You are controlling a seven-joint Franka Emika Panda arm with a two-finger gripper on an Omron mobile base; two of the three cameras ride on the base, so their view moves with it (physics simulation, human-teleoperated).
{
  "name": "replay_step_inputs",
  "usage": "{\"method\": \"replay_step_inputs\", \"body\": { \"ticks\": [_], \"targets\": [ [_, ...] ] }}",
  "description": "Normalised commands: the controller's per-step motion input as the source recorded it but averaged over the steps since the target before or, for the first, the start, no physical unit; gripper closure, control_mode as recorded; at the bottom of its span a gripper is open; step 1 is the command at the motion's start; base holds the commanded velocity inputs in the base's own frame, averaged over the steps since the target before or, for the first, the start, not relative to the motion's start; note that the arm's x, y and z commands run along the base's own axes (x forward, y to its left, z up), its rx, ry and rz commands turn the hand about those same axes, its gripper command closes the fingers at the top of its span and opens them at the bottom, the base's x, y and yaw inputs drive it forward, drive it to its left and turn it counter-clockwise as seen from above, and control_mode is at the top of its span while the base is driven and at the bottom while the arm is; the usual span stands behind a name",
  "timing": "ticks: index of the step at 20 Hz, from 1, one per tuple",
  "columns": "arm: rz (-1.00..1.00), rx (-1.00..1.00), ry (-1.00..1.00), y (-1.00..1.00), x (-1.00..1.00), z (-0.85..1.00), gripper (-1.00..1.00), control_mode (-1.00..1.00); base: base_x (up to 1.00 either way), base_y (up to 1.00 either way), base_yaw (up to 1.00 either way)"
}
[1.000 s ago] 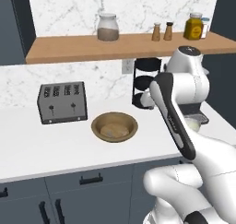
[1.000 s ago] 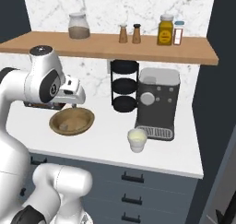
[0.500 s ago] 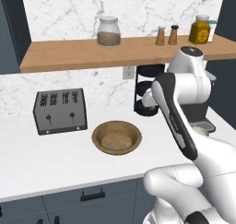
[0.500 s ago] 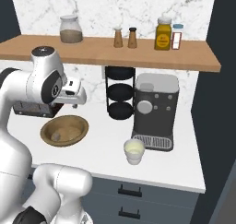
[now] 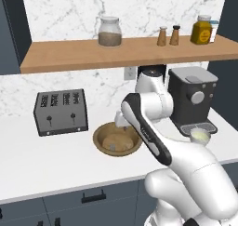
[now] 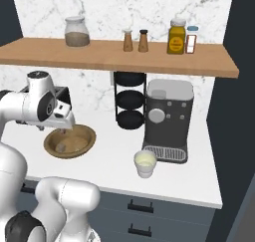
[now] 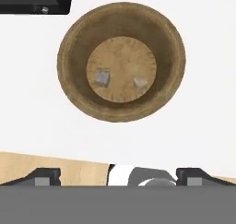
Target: Grab a lemon wedge from the fridge and one ice cube from the ice bowl, and put them in the glass of lemonade.
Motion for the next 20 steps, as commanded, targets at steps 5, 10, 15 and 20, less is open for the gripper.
{"method": "replay_step_inputs", "body": {
  "ticks": [5,10,15,20],
  "targets": [
    [-0.04,0.02,0.09,0.43,0.66,-0.74,-1.00,-1.00,0.00,0.00,0.00],
    [-0.06,0.00,0.02,0.26,0.58,-0.51,-1.00,-1.00,0.00,0.00,0.00],
    [-0.02,0.00,0.03,0.00,0.21,-0.27,-1.00,-1.00,0.00,0.00,0.00],
    [-0.02,0.00,0.08,0.00,0.09,-0.47,-1.00,-1.00,0.00,0.00,0.00]
  ]
}}
